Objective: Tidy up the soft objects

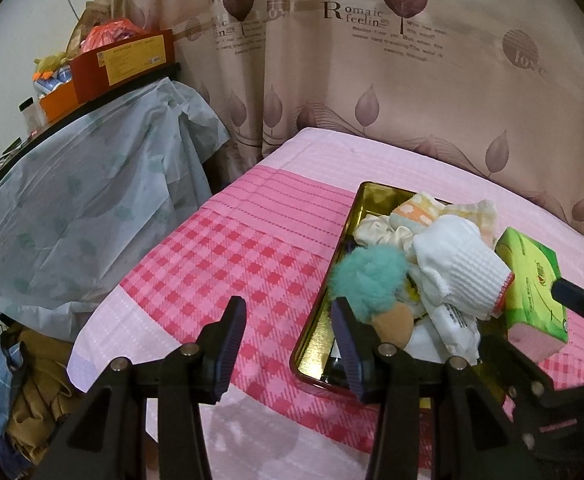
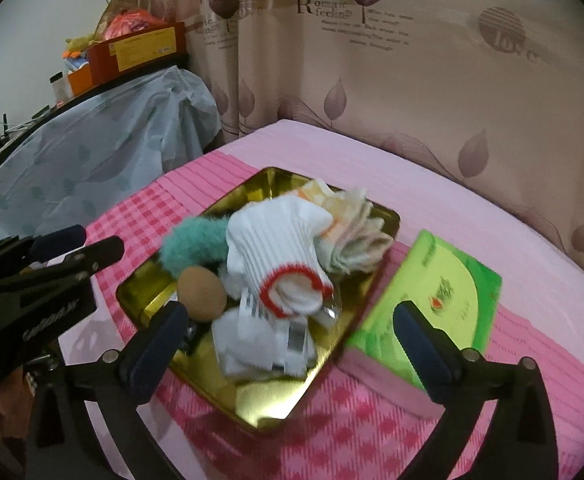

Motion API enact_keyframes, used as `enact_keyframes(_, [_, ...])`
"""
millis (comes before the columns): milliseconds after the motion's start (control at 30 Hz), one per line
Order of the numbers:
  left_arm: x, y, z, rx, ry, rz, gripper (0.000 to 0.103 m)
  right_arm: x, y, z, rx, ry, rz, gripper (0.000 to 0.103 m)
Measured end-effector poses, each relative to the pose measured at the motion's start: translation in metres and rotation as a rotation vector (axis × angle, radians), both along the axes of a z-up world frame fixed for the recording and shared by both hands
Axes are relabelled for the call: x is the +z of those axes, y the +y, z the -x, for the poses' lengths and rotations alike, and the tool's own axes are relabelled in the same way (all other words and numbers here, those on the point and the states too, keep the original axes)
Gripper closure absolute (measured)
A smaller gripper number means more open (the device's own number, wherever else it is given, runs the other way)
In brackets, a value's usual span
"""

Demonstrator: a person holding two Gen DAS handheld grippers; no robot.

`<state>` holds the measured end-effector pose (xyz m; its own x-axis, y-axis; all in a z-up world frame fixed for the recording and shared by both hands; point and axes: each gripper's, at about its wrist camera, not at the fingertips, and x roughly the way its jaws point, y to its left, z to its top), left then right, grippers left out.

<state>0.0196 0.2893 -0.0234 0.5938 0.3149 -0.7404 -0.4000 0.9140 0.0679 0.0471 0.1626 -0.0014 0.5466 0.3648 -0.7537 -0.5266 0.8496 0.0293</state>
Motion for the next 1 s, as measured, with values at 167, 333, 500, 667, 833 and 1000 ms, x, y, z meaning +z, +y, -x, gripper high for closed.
enact_keyframes(167, [-0.002, -0.004, -0.002, -0.011, 0.007, -0.008, 0.058, 0.001, -0.008, 0.011, -0.021, 0.016, -0.012, 0.001])
enact_keyframes(333, [-0.003, -0.006, -0.002, -0.017, 0.008, -0.012, 0.058, 0.002, -0.011, 0.017, -0.035, 0.013, -0.018, 0.001])
enact_keyframes(500, [-0.004, -0.008, -0.003, -0.021, 0.013, -0.018, 0.058, 0.001, -0.012, 0.019, -0.042, 0.017, -0.016, 0.001])
enact_keyframes(667, [-0.004, -0.009, -0.003, -0.022, 0.012, -0.018, 0.058, 0.0, -0.012, 0.019, -0.042, 0.02, -0.014, 0.001])
enact_keyframes(833, [-0.004, -0.01, -0.003, -0.021, 0.014, -0.02, 0.058, -0.001, -0.012, 0.02, -0.04, 0.023, -0.01, 0.001])
enact_keyframes(1000, [-0.005, -0.011, -0.004, -0.023, 0.013, -0.021, 0.058, -0.003, -0.012, 0.02, -0.038, 0.03, -0.01, 0.001])
